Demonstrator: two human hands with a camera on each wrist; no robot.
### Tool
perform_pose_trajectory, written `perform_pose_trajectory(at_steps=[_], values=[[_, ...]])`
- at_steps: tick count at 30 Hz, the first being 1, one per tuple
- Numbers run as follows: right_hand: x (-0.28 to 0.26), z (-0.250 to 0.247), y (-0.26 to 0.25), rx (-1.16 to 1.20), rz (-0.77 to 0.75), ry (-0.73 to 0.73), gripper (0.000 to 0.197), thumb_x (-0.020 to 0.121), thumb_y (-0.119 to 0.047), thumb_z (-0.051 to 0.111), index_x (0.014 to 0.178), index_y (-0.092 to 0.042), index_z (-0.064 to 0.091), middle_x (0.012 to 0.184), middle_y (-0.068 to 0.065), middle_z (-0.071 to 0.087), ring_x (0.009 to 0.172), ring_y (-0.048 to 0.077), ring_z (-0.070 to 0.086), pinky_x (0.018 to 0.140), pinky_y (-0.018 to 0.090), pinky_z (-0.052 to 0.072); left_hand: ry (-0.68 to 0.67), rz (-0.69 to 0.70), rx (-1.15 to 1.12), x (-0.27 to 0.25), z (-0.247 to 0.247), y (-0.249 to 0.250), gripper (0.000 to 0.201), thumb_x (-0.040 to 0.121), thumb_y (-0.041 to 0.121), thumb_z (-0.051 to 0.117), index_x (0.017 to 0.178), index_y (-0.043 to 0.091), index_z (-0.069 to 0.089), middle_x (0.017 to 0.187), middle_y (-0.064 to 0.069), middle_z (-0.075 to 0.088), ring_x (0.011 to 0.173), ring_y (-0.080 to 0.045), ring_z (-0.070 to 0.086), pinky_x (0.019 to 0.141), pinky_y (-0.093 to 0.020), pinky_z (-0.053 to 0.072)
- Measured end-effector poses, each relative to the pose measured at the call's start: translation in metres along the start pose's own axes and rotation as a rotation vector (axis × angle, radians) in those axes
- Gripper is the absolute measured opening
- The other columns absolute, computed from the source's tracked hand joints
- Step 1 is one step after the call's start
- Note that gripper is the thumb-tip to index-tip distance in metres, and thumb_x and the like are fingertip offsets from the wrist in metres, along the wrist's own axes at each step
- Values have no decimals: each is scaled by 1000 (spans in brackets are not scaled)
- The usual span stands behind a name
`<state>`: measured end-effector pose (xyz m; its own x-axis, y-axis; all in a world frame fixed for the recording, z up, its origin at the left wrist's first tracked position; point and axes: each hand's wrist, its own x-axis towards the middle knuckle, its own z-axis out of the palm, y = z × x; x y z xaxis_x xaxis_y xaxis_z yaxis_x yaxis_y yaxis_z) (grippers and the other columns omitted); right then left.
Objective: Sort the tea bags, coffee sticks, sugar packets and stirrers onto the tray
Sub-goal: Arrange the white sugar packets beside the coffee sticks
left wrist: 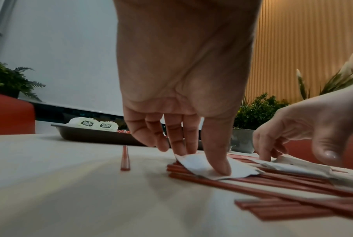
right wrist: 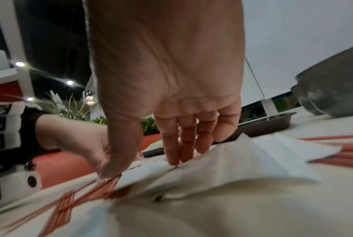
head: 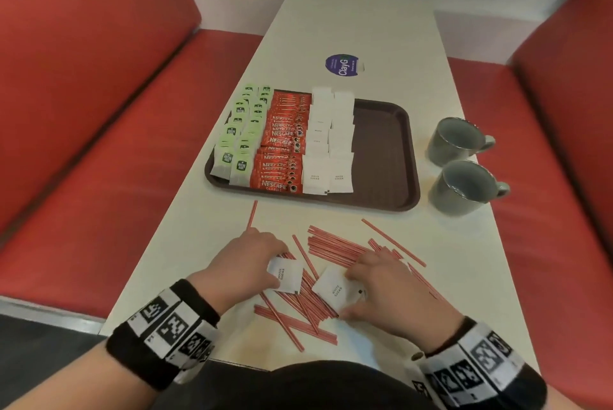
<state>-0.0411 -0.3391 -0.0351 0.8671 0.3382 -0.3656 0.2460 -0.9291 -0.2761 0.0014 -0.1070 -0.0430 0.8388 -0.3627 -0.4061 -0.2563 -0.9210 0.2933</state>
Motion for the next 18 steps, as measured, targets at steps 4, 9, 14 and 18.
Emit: perform_pose_trajectory(at_steps=[4, 9, 14, 18], values=[[9, 2, -13, -108, 63, -7, 66, 73, -65, 63, 124, -25, 54, 122, -6, 51, 115, 18, 42, 100, 35, 34, 35, -21, -35, -2, 4, -1, 52, 78, 31, 70, 127, 33, 51, 115, 9, 57, 109, -12, 42, 87, -25, 39], [17, 5, -19, -97, 152, -35, 55, 71, -56, 70, 113, -24, 54, 115, -4, 52, 110, 20, 44, 92, 37, 36, 112, -28, -118, -4, 3, -8, 32, 80, 30, 70, 110, 32, 58, 97, 11, 54, 95, -9, 43, 80, -23, 40], [16, 9, -22, 175, 226, 26, 27, 82, -36, 66, 71, -28, 43, 77, -11, 49, 80, 14, 50, 69, 29, 38, 206, 3, -291, -13, -5, -25, 17, 89, 23, 62, 79, 35, 55, 87, 9, 56, 81, -8, 51, 70, -20, 43], [10, 3, -23, 447, 301, 104, 31, 89, -22, 60, 64, -23, 44, 68, -6, 47, 61, 10, 48, 52, 20, 37, 273, 83, -384, -22, -15, -42, 25, 92, 14, 56, 79, 35, 51, 84, 8, 51, 76, -6, 50, 67, -14, 39]])
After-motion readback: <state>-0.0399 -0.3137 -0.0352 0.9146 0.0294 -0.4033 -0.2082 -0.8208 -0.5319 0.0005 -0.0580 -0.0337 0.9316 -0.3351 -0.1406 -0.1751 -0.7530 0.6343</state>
